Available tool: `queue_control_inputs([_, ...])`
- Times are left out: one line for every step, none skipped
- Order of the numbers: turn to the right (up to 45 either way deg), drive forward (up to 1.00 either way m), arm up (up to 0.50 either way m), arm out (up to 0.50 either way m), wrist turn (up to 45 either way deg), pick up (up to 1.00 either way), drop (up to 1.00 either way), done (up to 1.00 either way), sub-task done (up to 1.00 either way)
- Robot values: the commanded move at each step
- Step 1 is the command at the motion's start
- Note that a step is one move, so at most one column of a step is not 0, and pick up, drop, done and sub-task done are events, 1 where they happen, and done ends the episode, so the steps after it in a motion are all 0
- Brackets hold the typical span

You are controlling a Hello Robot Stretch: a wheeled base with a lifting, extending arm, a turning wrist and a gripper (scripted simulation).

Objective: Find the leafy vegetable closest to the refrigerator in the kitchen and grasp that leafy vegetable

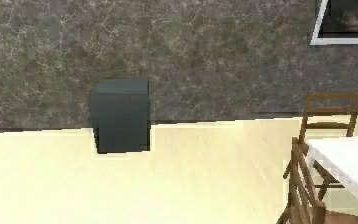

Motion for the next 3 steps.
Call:
queue_control_inputs([0.0, 0.95, 0.0, 0.0, 0.0, 0.0, 0.0, 0.0, 0.0])
queue_control_inputs([39.0, 0.0, 0.0, 0.0, 0.0, 0.0, 0.0, 0.0, 0.0])
queue_control_inputs([0.0, 1.0, 0.0, 0.0, 0.0, 0.0, 0.0, 0.0, 0.0])
